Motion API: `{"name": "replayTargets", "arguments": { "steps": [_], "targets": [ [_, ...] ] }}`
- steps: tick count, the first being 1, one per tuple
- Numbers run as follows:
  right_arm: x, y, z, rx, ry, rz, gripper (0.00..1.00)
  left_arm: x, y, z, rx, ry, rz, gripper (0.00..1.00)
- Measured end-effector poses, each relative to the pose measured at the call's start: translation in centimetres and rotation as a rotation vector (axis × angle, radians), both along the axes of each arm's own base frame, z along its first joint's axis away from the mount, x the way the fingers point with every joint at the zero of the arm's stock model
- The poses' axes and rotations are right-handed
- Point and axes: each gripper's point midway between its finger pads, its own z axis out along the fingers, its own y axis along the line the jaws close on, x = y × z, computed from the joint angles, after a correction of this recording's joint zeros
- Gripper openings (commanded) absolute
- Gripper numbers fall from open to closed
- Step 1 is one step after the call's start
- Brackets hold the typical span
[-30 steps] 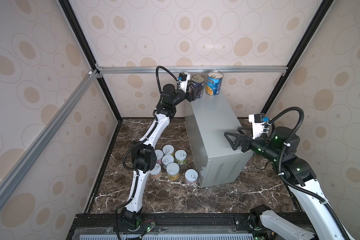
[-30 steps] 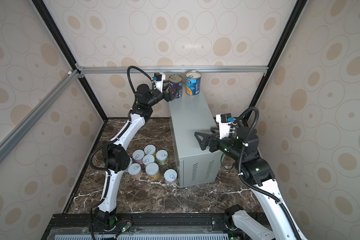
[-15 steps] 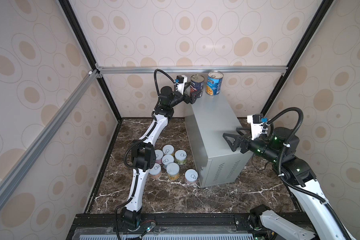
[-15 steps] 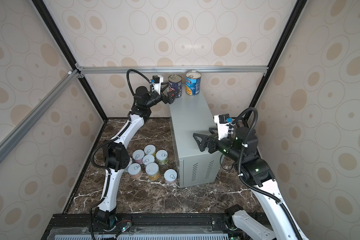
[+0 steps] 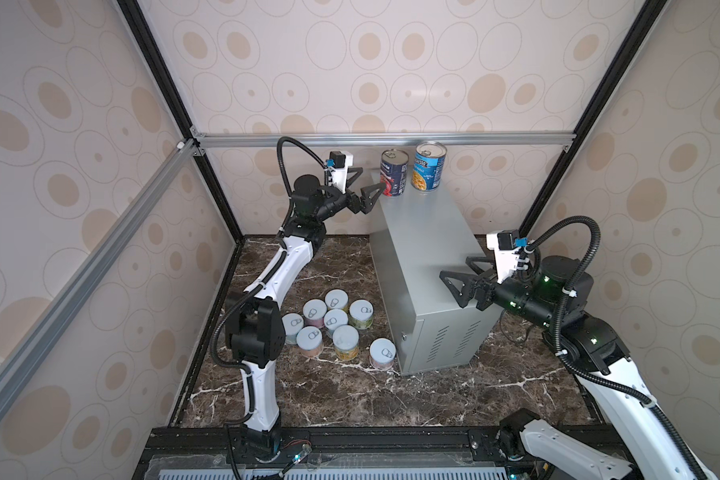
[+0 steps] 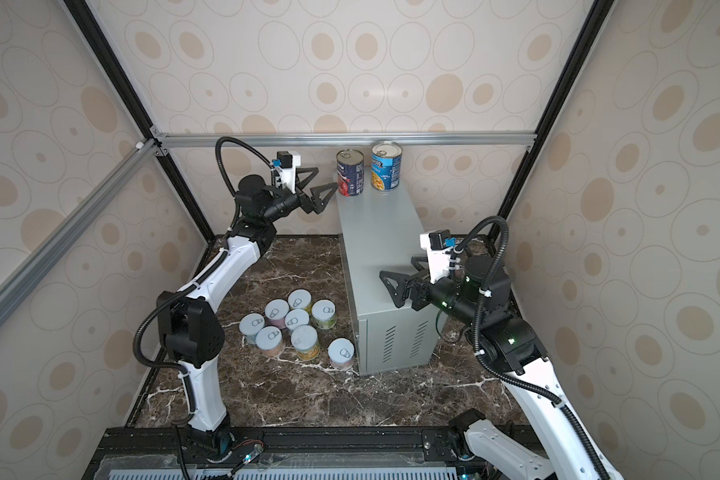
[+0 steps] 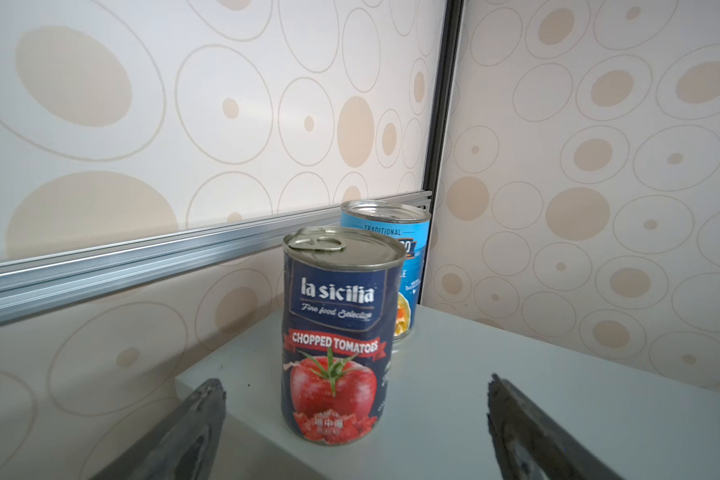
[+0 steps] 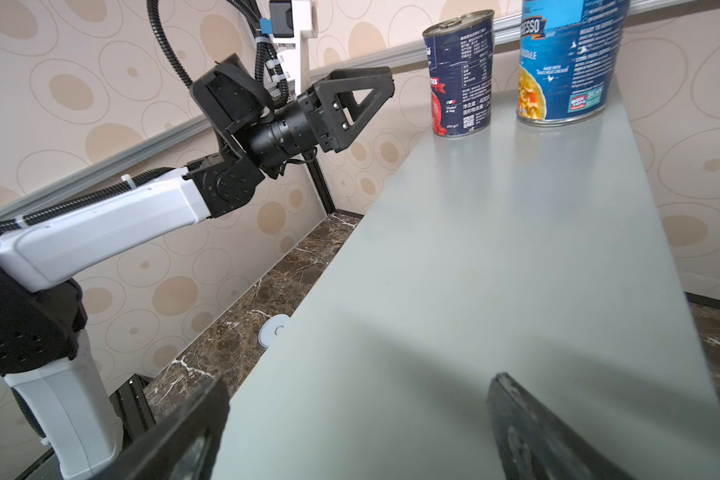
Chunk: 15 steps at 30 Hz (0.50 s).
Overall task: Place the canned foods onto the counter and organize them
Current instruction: 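Open the left gripper and withdraw it while the right arm swings toward the floor cans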
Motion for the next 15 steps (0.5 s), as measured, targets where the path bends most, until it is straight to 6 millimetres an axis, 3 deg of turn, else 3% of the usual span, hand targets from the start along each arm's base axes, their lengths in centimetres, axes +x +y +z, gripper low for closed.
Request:
{"name": "replayTargets", "arguments": {
  "steps": [4, 9, 15],
  "targets": [
    [-0.4, 1.8, -0.3, -0.041, -0.003, 0.042, 1.00, -3.5, 2.1, 1.4, 0.012, 0.019, 0.078, 0.98],
    [-2.0, 6.1, 0.0, -0.124, -0.036, 0.141, 1.00, -7.6, 5.9, 2.8, 0.023, 0.080, 0.247, 0.98],
    [-4.8, 12.3, -0.5, -0.249, -0.082, 0.252, 1.00, -11.5, 11.3, 0.9, 0.070, 0.217, 0.501, 0.98]
  ]
}}
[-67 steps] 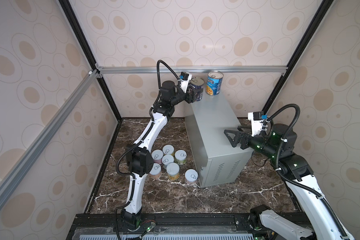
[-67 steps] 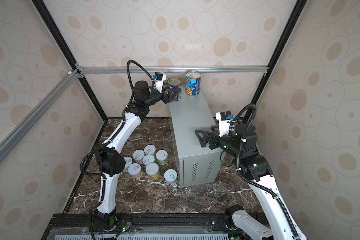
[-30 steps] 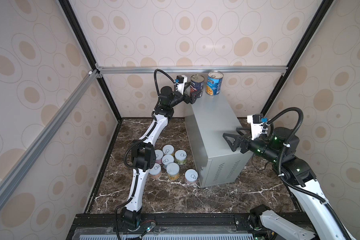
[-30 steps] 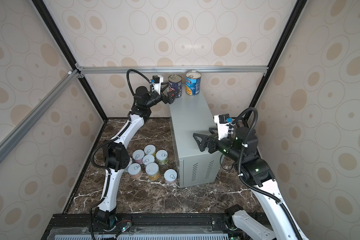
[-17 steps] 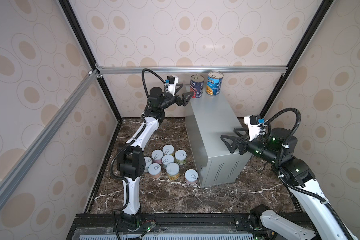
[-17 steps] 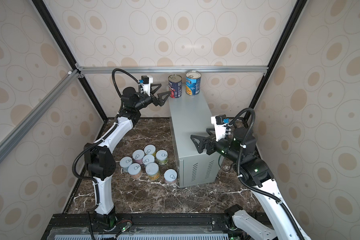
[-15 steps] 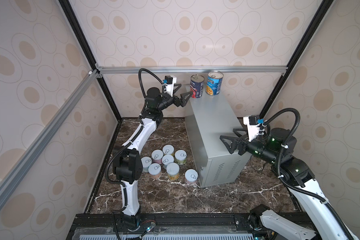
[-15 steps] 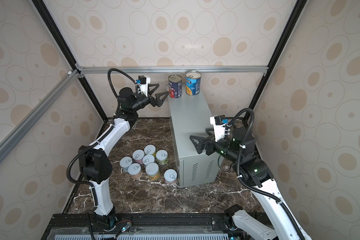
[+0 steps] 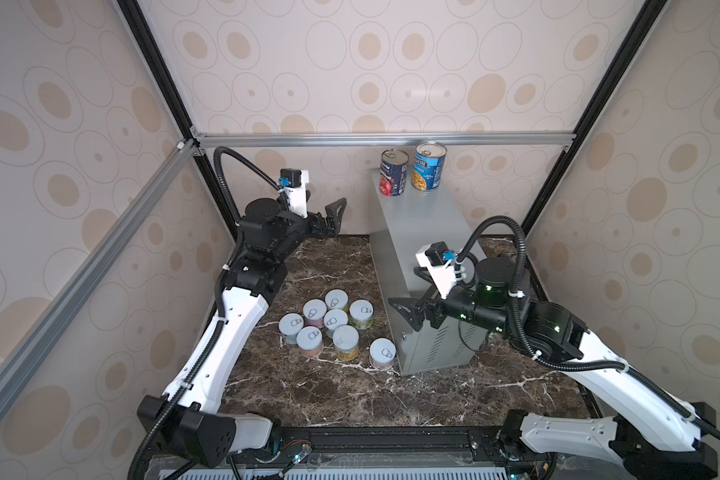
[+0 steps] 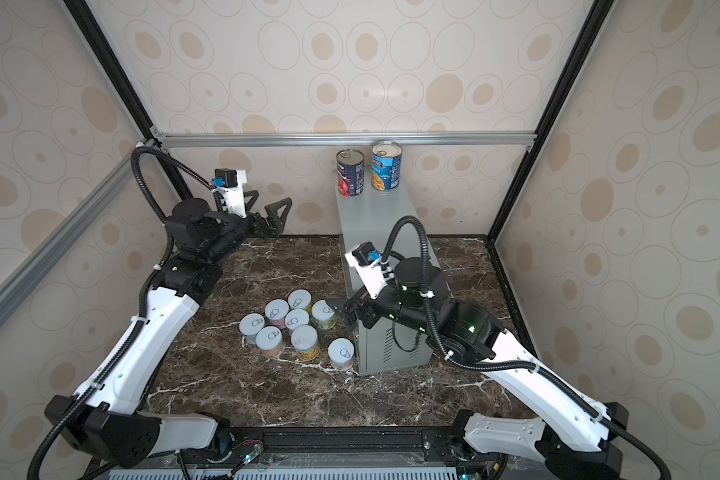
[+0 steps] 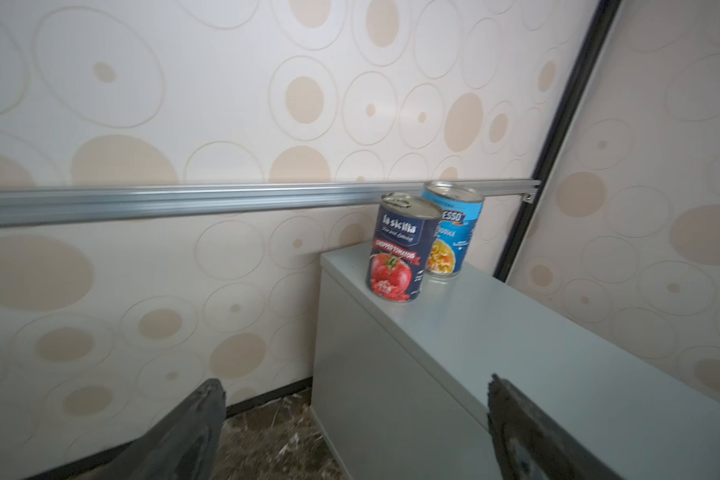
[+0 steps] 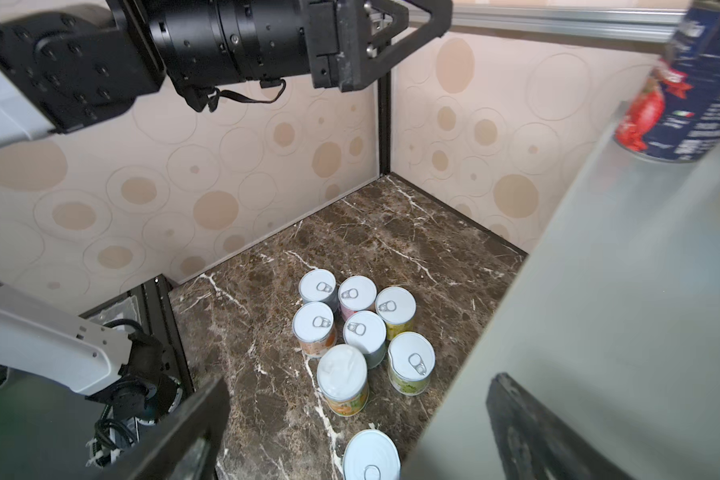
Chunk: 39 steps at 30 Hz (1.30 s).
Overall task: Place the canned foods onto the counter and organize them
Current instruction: 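Open the left gripper and withdraw it while the right arm swings toward the floor cans, then lower the right gripper onto a white-lidded can nearest the robot and grasp it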
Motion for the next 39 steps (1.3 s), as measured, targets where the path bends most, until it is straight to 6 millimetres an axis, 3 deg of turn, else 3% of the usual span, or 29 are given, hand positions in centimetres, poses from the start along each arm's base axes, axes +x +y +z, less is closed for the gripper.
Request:
{"name": "replayTargets", "arguments": {
  "steps": [7, 13, 19, 23, 26, 32, 39],
  "targets": [
    [-1.7, 7.1, -4.8, -0.128, 0.022, 0.092, 1.00, -3.7, 6.0, -6.7, 0.121, 0.219, 0.265, 0.98],
    [-2.1, 12.3, -12.6, -0.260, 0.137, 0.084, 0.99, -6.8, 10.6, -14.1, 0.189, 0.387, 0.400, 0.98],
    [-0.3, 15.3, -19.3, -0.361, 0.215, -0.068, 1.00, -7.8, 13.7, -18.3, 0.172, 0.481, 0.459, 0.98],
    [1.4, 16.0, -21.9, -0.401, 0.248, -0.190, 1.00, -8.1, 15.1, -19.6, 0.111, 0.504, 0.477, 0.98],
    [2.6, 16.2, -23.5, -0.419, 0.282, -0.258, 1.00, -8.1, 15.0, -20.1, 0.072, 0.505, 0.464, 0.98],
    [4.9, 14.3, -27.0, -0.463, 0.360, -0.389, 1.00, -8.0, 14.0, -21.3, 0.015, 0.518, 0.414, 0.98],
    [6.4, 12.9, -28.8, -0.450, 0.439, -0.459, 1.00, -7.5, 13.3, -20.8, -0.020, 0.497, 0.374, 0.98]
  ]
}}
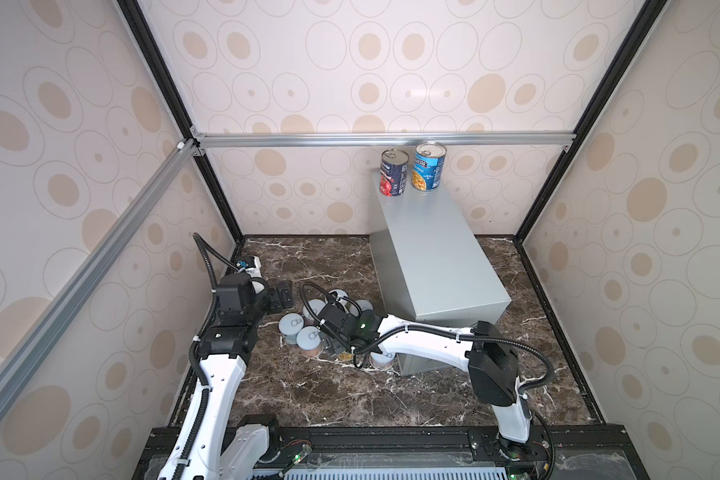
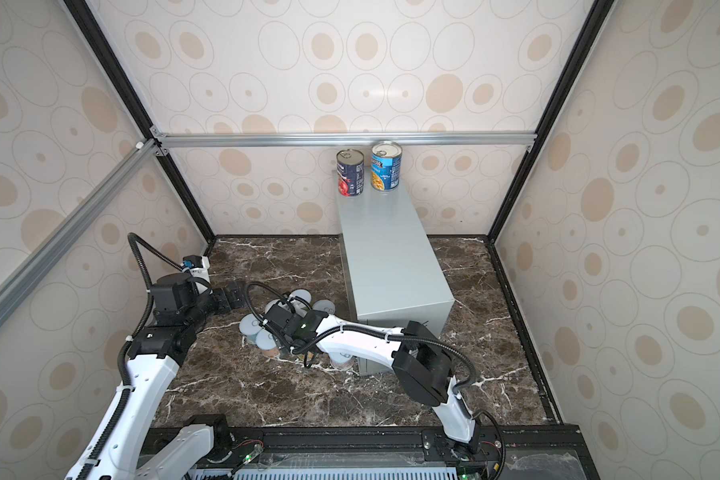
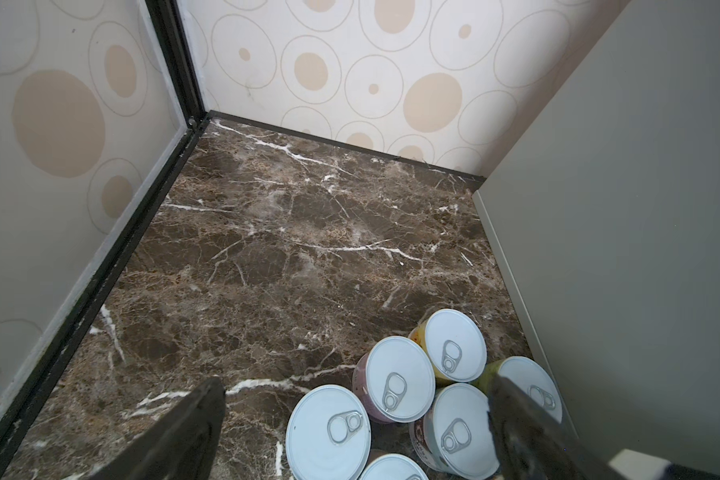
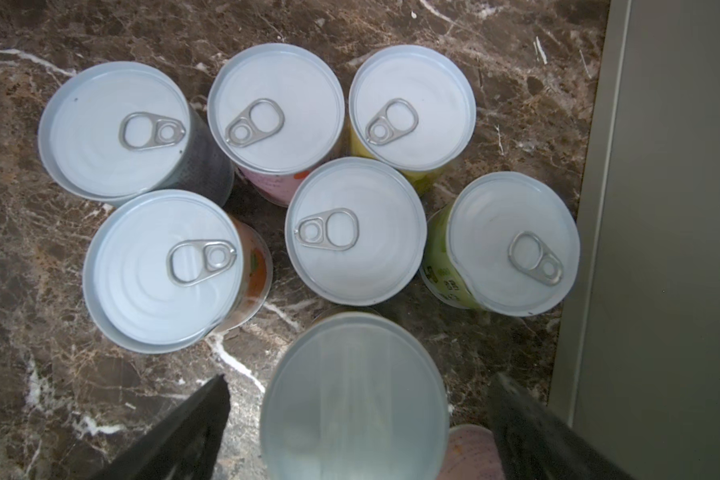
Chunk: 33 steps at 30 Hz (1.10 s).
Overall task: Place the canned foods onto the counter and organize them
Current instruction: 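Lower the right gripper onto a white-lidded can nearest the robot and grasp it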
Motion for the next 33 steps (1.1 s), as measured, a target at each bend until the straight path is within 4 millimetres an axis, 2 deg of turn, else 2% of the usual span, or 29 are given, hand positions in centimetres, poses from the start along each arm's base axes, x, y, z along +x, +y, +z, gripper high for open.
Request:
{"name": "replayTargets", "arguments": {
  "steps": [8, 13, 18, 26, 33],
  "targets": [
    [-0.4, 0.1, -2.7, -0.010, 0.068, -0.013, 1.00, 0.6, -0.4, -0.2, -0.022, -0.001, -0.019, 0.98],
    [-0.7, 0.2, -3.7, -0.018, 0.094, -0.005, 0.96, 1.0, -0.6, -0.6, -0.030, 0.011, -0.026, 0.98],
    [-0.9, 0.1, -3.9, -0.029, 0.105, 0.002, 0.85, 1.5, -0.7, -0.8, -0.035, 0.011, -0.032, 0.98],
    [-0.7, -0.1, -3.8, -0.055, 0.087, 0.025, 0.60, 1.9, -1.5, -0.9, -0.060, 0.005, -0.075, 0.98],
    [-1.1, 0.1, -2.8, -0.123, 0.037, 0.100, 0.51, 2.0, -2.0, -0.9, -0.074, 0.008, -0.098, 0.98]
  ]
}}
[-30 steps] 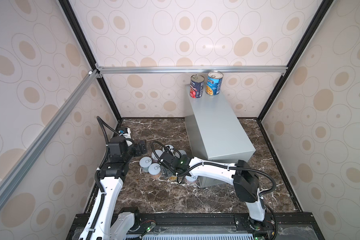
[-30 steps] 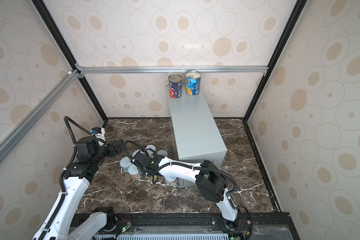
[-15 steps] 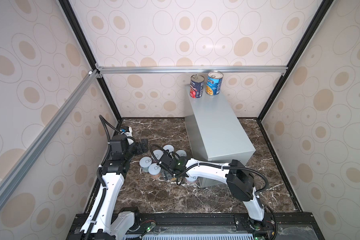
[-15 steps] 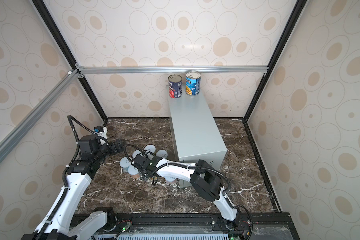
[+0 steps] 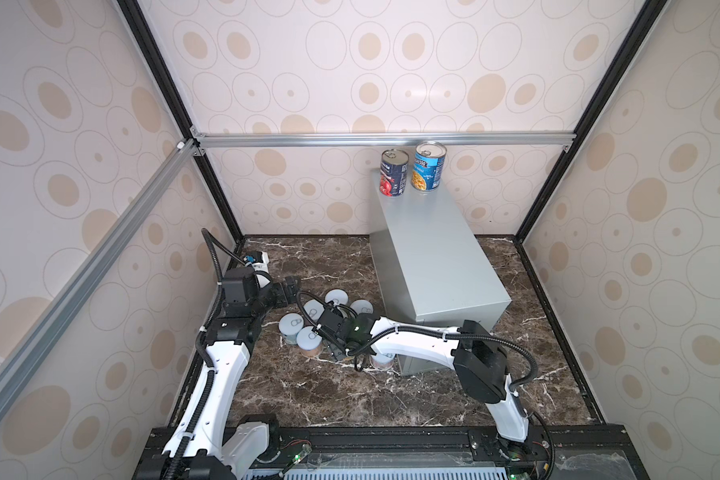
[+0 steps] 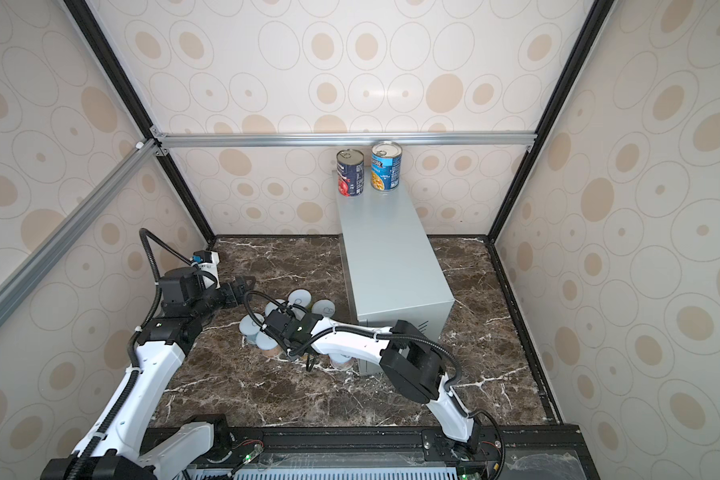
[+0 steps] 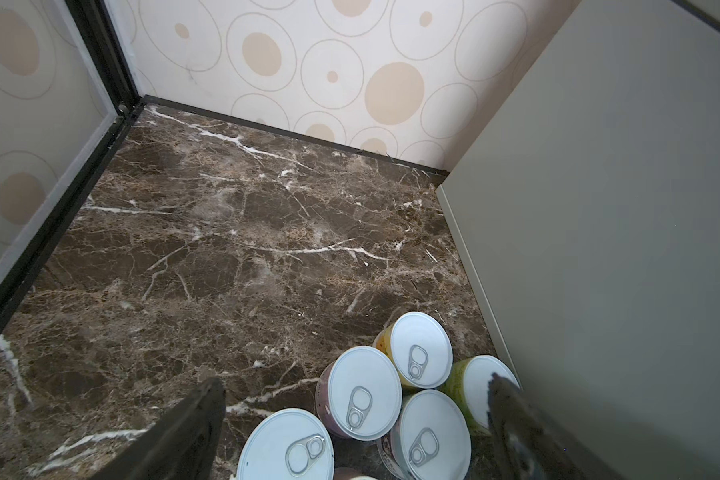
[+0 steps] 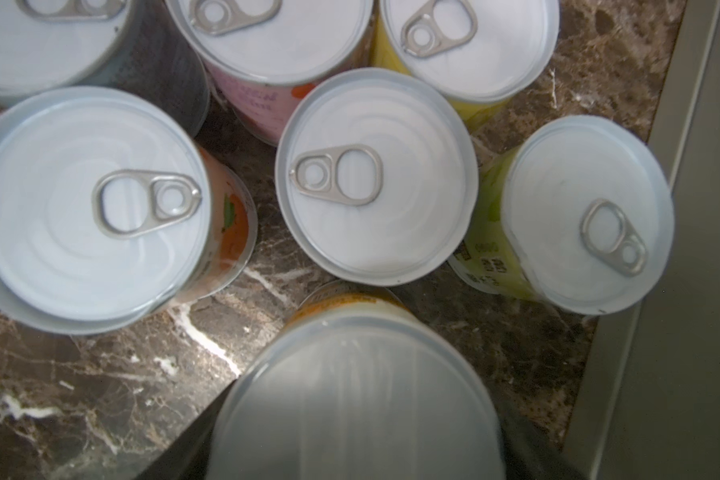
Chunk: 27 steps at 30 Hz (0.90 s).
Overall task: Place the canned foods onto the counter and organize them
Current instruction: 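Lower the right gripper onto a white-lidded can nearest the robot and grasp it, then lift the white-lidded can with the right gripper up toward the cabinet top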
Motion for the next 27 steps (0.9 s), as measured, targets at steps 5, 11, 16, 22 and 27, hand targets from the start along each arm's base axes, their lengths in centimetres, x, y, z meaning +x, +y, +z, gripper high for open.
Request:
{"name": "replayTargets", "arguments": {
  "steps": [5, 11, 16, 22, 27],
  "targets": [
    [-1.0, 2.0, 3.7, 0.003, -0.058, 0.091, 0.41, 0.2, -0.3, 0.6, -0.008, -0.012, -0.014, 0.98],
    [-1.8, 3.1, 10.1, 0.081, -0.122, 0.155, 0.25, 0.4, -0.3, 2.1, -0.009, -0.041, -0.018, 0.98],
    [-1.7, 2.5, 16.0, 0.131, -0.188, 0.183, 0.17, 0.7, -0.3, 4.2, -0.006, -0.082, -0.016, 0.98],
    [-1.9, 1.9, 23.6, 0.188, -0.278, 0.249, 0.07, 0.9, -0.4, 5.7, -0.010, -0.113, -0.025, 0.98],
    [-2.0, -0.3, 30.9, 0.242, -0.387, 0.294, 0.00, 0.6, -2.0, 5.9, -0.051, -0.116, -0.112, 0.98]
  ]
}}
